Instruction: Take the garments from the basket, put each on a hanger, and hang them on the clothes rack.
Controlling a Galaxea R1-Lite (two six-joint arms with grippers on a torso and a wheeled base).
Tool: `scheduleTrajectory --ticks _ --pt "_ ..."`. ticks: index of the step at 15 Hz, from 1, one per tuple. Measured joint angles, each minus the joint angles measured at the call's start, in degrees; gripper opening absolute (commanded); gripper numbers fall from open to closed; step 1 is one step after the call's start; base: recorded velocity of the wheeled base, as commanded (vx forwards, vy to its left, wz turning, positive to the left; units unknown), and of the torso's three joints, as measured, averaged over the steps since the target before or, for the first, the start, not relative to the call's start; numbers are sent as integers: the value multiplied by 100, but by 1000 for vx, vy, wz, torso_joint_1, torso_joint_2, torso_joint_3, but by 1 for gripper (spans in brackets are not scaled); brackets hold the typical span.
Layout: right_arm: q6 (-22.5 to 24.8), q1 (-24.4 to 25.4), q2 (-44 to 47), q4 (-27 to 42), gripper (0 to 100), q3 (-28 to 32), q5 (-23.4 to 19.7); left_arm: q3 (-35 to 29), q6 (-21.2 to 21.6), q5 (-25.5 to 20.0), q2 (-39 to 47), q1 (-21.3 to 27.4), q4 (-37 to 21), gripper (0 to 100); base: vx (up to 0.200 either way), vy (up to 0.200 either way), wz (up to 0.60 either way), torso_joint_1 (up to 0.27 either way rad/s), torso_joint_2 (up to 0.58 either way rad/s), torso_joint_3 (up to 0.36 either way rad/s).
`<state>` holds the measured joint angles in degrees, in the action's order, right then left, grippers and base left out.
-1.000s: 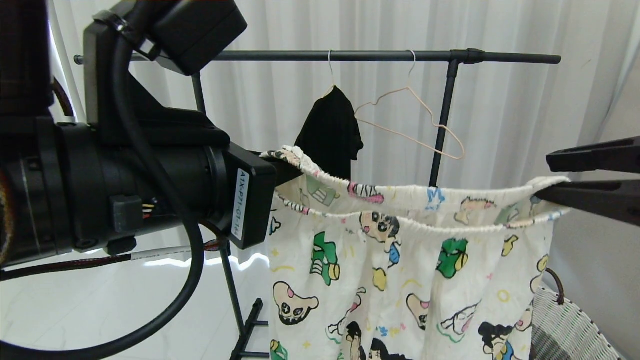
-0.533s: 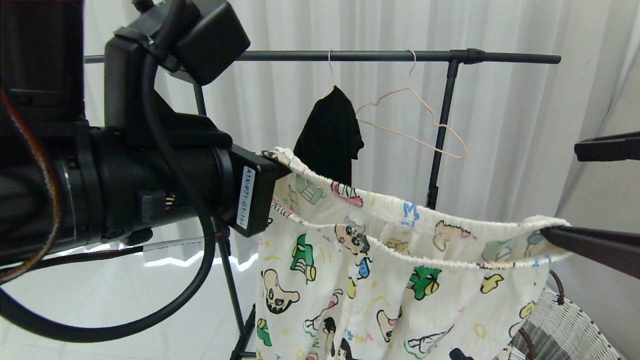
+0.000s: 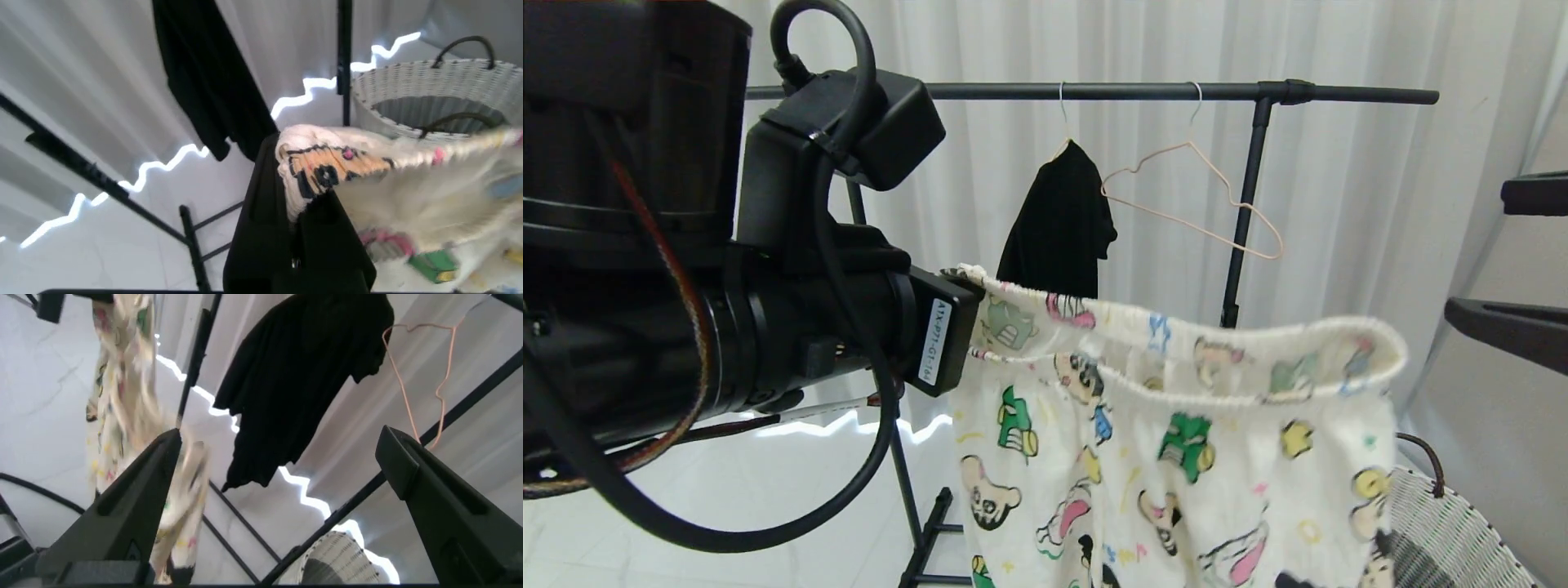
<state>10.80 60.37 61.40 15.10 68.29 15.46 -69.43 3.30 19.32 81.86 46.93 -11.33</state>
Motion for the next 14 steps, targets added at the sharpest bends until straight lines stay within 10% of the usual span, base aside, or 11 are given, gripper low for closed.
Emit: scheduleTrajectory --ticks 7,14 --pt "12 -414 -215 539 100 -254 154 121 9 427 48 -210 151 0 0 0 0 0 0 0" --pt "439 -3254 -356 1459 100 -1091 485 1690 1052 512 -1428 -1083 148 0 0 0 0 0 0 0"
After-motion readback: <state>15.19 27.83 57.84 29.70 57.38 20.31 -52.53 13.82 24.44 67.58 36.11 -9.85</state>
